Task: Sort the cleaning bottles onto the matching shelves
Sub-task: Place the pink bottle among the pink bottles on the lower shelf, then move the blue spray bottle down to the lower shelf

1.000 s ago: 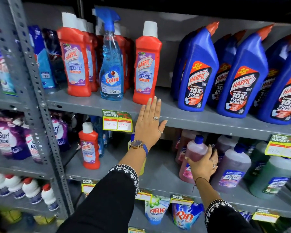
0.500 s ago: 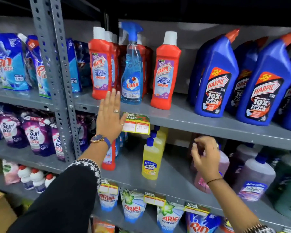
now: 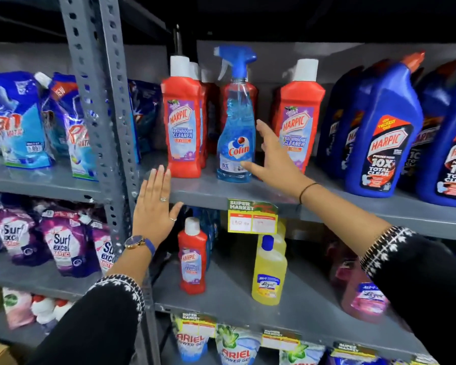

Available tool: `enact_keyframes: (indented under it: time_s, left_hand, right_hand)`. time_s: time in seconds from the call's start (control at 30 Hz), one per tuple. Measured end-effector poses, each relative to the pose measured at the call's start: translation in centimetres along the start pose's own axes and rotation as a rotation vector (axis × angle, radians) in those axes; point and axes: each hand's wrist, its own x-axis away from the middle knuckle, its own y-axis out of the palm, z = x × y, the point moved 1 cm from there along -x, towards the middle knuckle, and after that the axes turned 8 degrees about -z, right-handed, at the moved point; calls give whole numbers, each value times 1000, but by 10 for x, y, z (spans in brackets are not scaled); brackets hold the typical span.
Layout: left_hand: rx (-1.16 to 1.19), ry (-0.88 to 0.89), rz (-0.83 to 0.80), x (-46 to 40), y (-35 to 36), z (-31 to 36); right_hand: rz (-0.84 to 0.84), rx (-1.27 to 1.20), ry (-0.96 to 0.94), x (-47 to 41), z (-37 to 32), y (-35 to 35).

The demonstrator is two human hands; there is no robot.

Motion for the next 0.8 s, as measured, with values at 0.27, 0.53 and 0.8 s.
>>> enact_keyframes:
  time_s: [0.27,0.53,0.8]
  left_hand:
    - [25,210,206,0,29,-26]
    - [-6,232,325,0,39,-28]
    - [7,225,305,1,39,-29]
  right_hand:
    - [16,-262,266,-26,24,30]
    - [-64,-703,298,-38,36,40]
    - [-41,-724,285,-37,36,39]
